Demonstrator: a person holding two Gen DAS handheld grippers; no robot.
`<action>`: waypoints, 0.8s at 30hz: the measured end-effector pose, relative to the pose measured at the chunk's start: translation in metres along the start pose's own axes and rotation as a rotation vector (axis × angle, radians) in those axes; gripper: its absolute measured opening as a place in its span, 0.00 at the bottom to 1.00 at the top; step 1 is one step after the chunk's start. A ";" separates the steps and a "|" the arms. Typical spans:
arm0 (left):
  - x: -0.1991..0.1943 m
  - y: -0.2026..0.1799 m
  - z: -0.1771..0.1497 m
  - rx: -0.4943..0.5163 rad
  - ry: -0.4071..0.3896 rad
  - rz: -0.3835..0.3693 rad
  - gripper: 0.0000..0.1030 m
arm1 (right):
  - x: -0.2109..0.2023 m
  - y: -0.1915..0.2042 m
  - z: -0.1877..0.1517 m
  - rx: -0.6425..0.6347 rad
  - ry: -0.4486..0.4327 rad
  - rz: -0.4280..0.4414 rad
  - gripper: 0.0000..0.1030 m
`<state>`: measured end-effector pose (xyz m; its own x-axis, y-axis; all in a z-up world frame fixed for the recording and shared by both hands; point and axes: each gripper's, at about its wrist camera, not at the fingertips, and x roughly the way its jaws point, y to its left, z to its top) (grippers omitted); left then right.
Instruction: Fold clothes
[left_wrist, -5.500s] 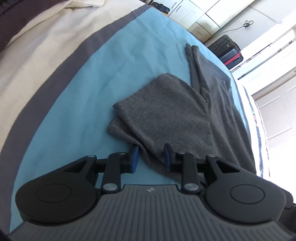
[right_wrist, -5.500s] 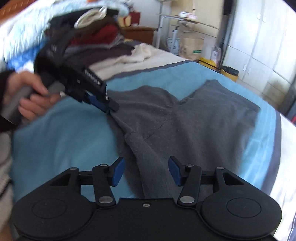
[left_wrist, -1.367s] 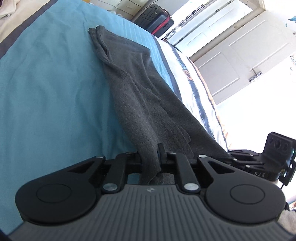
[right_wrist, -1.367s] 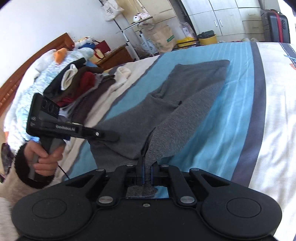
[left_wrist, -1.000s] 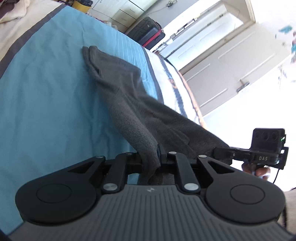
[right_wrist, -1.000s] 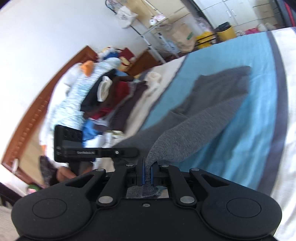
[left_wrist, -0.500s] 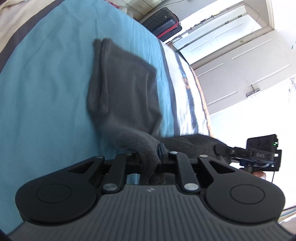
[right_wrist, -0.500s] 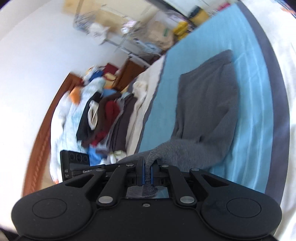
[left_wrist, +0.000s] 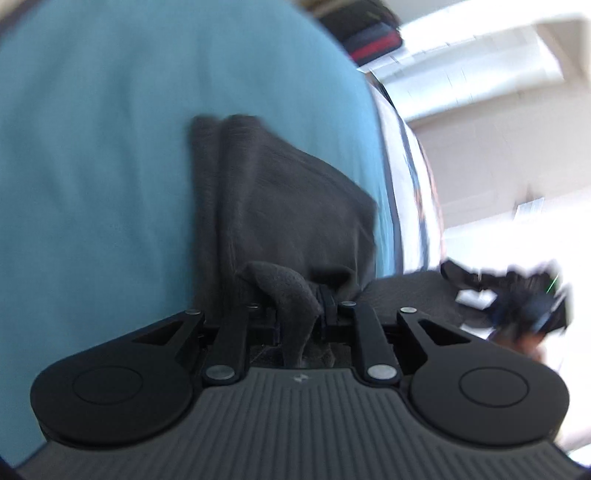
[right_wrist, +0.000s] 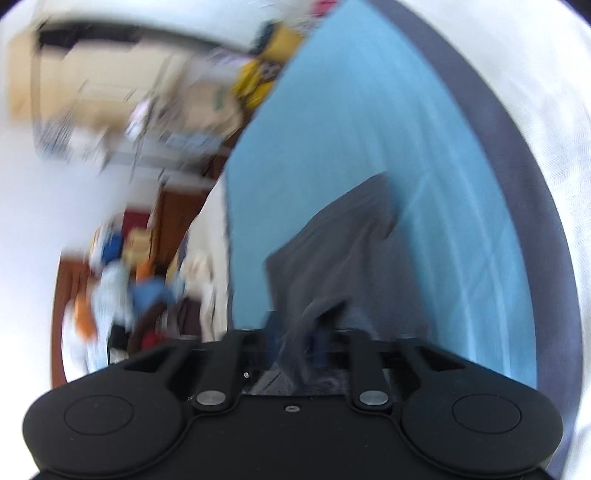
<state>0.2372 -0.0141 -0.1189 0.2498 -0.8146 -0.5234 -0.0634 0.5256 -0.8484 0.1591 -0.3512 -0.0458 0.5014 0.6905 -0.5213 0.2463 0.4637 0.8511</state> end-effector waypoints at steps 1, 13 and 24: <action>0.000 0.005 0.000 -0.014 -0.009 -0.028 0.15 | 0.003 -0.005 0.006 0.019 -0.017 0.004 0.45; -0.029 -0.007 -0.034 0.284 -0.173 -0.172 0.25 | -0.045 -0.041 -0.006 -0.174 -0.098 0.063 0.46; -0.052 -0.007 -0.023 0.308 -0.253 -0.155 0.50 | 0.007 -0.027 -0.023 -0.329 0.055 0.023 0.47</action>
<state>0.2021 0.0188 -0.0880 0.4654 -0.8240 -0.3230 0.2751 0.4816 -0.8321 0.1369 -0.3461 -0.0740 0.4558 0.7276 -0.5126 -0.0503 0.5961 0.8013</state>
